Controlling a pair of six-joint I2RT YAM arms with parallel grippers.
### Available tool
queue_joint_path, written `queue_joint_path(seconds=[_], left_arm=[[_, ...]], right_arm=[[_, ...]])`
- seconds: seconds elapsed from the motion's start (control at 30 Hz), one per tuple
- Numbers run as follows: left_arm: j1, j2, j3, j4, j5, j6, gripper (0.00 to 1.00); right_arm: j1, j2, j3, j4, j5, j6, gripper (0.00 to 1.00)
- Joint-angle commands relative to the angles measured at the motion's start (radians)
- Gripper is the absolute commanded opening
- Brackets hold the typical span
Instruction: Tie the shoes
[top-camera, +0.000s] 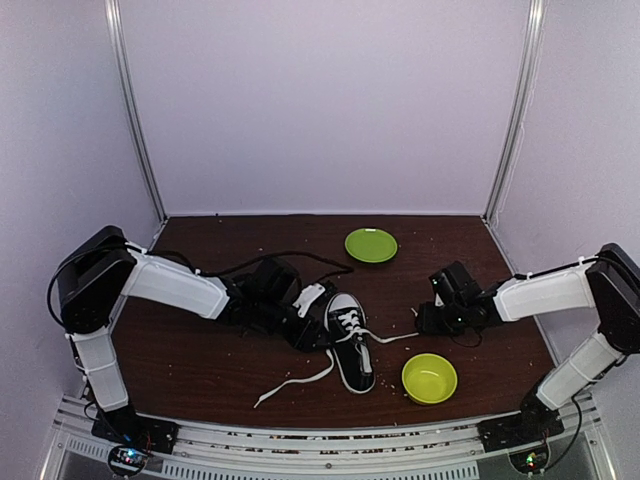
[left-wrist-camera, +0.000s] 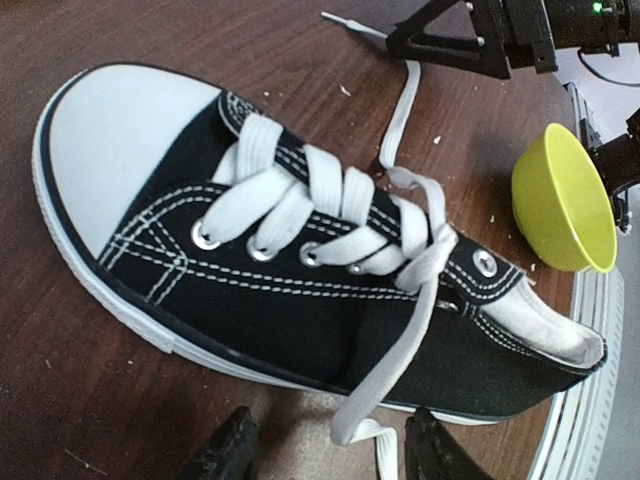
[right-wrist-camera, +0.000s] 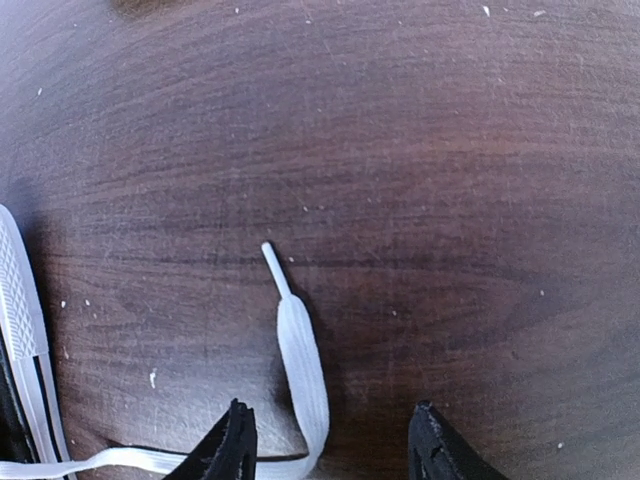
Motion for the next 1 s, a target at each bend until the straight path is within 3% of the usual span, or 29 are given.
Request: queue_joint_path(seconds=[0.0,0.23,0.53,0.63,0.97], left_arm=[[-0.015,0.023,0.039,-0.031,-0.011,0.039,0.51],[-0.018,0.044,0.055,-0.044,-0.018,0.042,0.37],[-0.029,0.056,0.07,-0.045,-0.026,0.038,0.1],[-0.031,0.048,0.06,-0.03,-0.031,0.027,0.0],[-0.049,-0.082,-0.013,0.188,-0.1,-0.082,0.0]], right_arm=[[-0.003,0.039,0.026,-0.004,-0.017,-0.008,0.51],[-0.002,0.088,0.038,0.005,-0.02,-0.017,0.43],[0.0,0.057,0.021,0.008,0.01,-0.009,0.0],[-0.002,0.02,0.033,-0.002,0.02,-0.014,0.0],[-0.002,0.009,0.261,-0.097,0.013,-0.07,0.0]])
